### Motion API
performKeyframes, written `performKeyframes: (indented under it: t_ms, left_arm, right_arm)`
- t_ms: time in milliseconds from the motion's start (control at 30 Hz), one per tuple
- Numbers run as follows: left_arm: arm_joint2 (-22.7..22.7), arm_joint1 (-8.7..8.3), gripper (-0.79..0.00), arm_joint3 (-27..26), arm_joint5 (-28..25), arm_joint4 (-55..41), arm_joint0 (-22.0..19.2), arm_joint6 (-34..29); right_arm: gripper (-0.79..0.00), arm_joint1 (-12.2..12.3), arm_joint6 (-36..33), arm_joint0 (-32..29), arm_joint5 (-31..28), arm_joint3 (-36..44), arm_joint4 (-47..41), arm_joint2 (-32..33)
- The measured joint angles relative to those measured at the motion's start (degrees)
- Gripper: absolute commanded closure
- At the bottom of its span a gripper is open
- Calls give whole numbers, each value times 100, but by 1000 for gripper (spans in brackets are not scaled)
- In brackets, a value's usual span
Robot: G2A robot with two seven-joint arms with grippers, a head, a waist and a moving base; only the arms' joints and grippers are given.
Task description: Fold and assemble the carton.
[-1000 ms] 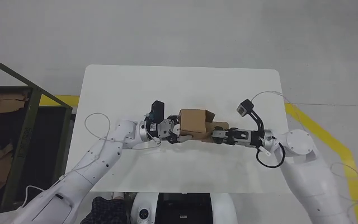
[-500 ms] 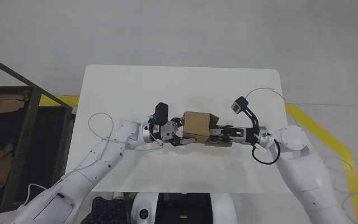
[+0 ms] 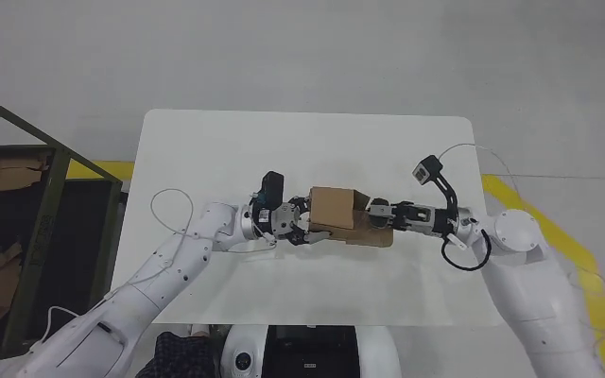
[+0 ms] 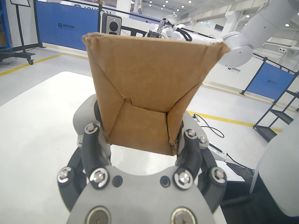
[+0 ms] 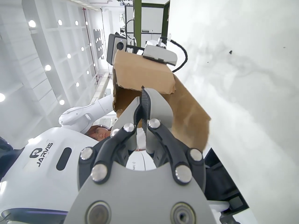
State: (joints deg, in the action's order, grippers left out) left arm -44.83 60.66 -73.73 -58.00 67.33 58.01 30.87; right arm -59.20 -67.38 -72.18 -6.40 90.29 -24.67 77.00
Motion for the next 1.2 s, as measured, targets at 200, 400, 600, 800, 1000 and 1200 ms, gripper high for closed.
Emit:
performKeyframes:
  t_ms: [200, 400, 600, 800, 1000, 1200]
  left_arm:
    - [32, -25, -391, -48, 0, 26, 19, 64]
    - [72, -47, -391, -127, 0, 49, 59, 103]
    - [158, -61, -431, -142, 0, 26, 45, 89]
    - [206, -59, -428, -41, 0, -1, -55, 83]
    - [257, -45, -425, -10, 0, 36, -108, 132]
    - [313, -30, -425, 21, 0, 78, -164, 200]
  right_arm:
    - [0, 61, 230, 20, 70, -84, 354, 242]
    - [0, 46, 444, 260, -59, -258, 555, 105]
    - [0, 11, 320, 400, -251, -231, 344, -110]
    - [0, 3, 38, 425, -241, -148, 166, -270]
    - [0, -11, -87, 401, -236, -17, 41, -445]
    - [0, -60, -78, 500, -269, 46, -85, -721]
